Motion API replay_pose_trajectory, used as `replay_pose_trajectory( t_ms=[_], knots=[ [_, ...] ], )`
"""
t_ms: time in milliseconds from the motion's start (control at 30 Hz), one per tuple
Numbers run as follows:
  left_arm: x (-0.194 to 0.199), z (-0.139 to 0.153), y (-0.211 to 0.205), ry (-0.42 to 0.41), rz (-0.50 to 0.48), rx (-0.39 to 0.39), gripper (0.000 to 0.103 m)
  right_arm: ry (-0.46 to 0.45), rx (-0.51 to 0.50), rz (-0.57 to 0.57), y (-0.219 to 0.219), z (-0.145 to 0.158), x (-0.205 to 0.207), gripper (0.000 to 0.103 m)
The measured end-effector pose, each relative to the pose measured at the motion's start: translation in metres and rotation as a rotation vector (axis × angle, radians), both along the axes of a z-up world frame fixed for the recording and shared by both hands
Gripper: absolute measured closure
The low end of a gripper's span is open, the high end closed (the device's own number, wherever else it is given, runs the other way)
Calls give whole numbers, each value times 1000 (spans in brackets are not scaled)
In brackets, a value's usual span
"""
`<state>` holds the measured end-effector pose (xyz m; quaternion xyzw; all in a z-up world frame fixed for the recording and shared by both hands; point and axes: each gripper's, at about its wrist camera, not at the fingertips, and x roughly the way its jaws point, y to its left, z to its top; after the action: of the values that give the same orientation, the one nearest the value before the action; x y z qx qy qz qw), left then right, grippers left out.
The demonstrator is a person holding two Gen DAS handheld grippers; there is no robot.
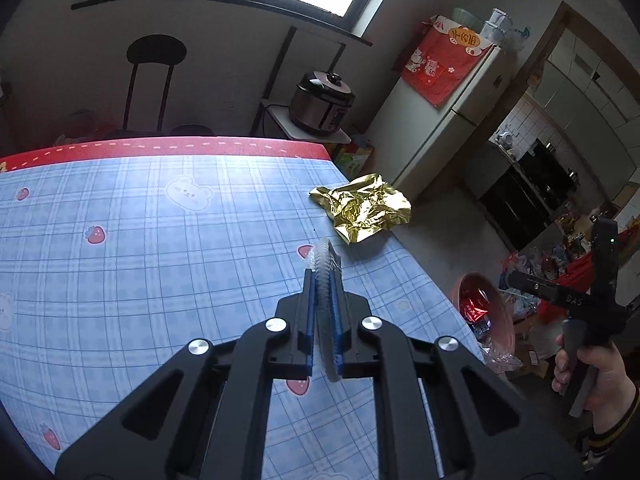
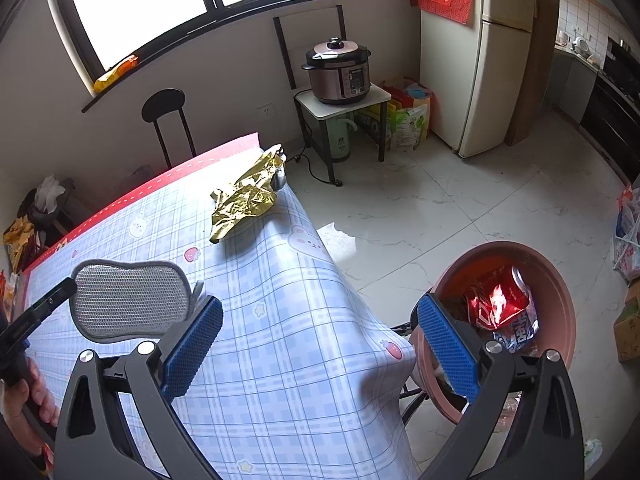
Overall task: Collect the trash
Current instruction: 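Grasp the gold foil wrapper with the right tool and lift it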
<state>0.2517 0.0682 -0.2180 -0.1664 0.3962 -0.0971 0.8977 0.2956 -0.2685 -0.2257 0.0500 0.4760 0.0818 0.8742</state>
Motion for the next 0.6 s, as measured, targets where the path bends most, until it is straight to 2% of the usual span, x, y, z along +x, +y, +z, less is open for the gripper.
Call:
replay_pose_trajectory(
  t_ms=[200,400,600],
  knots=[
    [-15,17,9,-15,17,73,92,-1,8,14,6,1,0,7],
    [-20,30,-4,-44,-12,151,92,6,15,18,7,-1,0,7],
    [-16,29,4,-49,25,135,92,0,-10,24,6,-4,13,7]
  ],
)
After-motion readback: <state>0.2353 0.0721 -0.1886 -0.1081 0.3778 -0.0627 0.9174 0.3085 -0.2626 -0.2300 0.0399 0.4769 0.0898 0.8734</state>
